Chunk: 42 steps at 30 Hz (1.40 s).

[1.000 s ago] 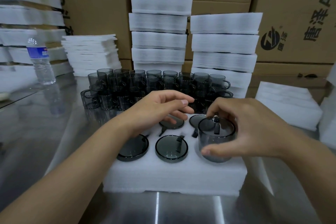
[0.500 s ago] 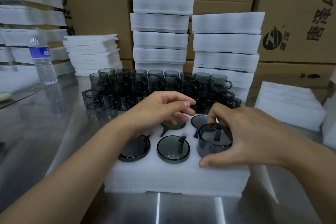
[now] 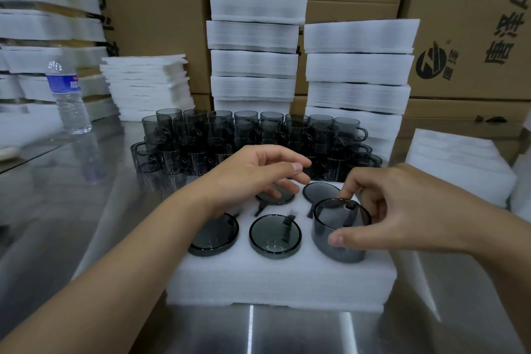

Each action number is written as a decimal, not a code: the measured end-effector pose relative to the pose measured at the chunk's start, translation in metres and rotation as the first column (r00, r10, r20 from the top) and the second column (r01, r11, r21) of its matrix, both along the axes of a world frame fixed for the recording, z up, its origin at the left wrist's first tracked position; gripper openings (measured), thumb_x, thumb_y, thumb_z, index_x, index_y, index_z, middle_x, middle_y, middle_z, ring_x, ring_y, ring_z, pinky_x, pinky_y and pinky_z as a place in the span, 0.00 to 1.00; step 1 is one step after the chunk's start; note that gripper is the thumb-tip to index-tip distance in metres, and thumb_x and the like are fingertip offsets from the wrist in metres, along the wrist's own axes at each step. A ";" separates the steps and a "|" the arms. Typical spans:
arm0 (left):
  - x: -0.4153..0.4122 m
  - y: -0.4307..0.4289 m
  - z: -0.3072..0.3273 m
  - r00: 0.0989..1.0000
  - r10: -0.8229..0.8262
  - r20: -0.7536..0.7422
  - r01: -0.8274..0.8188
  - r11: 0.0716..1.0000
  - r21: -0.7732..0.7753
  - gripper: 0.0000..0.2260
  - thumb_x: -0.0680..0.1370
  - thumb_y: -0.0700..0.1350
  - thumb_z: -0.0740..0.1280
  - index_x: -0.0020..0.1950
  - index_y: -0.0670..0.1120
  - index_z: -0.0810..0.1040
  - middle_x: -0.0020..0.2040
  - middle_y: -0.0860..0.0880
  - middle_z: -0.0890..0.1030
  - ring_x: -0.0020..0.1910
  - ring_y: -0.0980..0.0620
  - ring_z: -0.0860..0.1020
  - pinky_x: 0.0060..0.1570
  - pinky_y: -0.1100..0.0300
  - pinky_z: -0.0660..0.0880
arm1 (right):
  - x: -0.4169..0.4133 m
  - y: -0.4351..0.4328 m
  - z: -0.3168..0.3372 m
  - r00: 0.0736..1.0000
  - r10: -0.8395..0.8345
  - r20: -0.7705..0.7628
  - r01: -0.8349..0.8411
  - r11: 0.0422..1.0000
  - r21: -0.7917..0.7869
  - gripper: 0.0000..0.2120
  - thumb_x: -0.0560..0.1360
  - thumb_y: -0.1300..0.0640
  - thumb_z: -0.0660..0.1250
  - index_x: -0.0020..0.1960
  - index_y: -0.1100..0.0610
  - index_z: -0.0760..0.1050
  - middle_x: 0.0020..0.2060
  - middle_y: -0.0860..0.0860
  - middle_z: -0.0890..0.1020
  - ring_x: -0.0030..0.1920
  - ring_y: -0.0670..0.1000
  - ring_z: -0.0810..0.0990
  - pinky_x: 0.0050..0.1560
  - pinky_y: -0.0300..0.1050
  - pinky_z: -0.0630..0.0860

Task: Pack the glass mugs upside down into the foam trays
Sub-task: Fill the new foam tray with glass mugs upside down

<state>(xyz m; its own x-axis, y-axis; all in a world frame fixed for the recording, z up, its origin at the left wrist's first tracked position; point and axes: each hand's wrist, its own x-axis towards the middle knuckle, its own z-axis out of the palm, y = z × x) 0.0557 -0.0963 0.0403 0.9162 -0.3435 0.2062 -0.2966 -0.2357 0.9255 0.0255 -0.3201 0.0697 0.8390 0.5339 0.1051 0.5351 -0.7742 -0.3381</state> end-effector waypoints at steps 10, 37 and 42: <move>0.000 0.000 0.000 1.000 0.000 -0.004 0.000 1.000 0.008 0.07 0.79 0.44 0.64 0.53 0.51 0.80 0.48 0.52 0.85 0.45 0.56 0.83 0.43 0.65 0.78 | 0.007 -0.006 0.001 0.969 0.044 -0.242 -0.040 0.999 0.022 0.28 0.54 0.30 0.73 0.50 0.39 0.74 0.31 0.46 0.77 0.29 0.42 0.73 0.32 0.40 0.68; 0.011 0.001 -0.007 0.917 0.329 0.228 -0.352 0.933 0.071 0.09 0.76 0.37 0.66 0.42 0.50 0.81 0.35 0.53 0.81 0.34 0.62 0.77 0.38 0.68 0.74 | 0.013 0.035 -0.041 0.980 0.174 -0.094 -0.194 0.936 -0.294 0.40 0.65 0.26 0.33 0.74 0.38 0.34 0.71 0.32 0.33 0.71 0.36 0.28 0.70 0.44 0.27; 0.000 0.001 -0.006 0.895 0.275 0.352 -0.363 0.907 0.214 0.11 0.75 0.38 0.67 0.40 0.54 0.80 0.34 0.56 0.80 0.32 0.64 0.74 0.37 0.70 0.71 | 0.010 0.036 -0.042 0.987 0.162 -0.026 -0.163 0.949 -0.271 0.39 0.66 0.26 0.33 0.75 0.38 0.36 0.72 0.32 0.35 0.73 0.38 0.31 0.71 0.46 0.28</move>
<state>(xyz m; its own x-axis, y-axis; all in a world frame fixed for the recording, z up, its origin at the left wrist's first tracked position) 0.0559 -0.0951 0.0345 0.8906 -0.1257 0.4370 -0.4210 -0.5909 0.6882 0.0354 -0.2844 0.0276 0.7389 0.6707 -0.0649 0.6602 -0.7398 -0.1297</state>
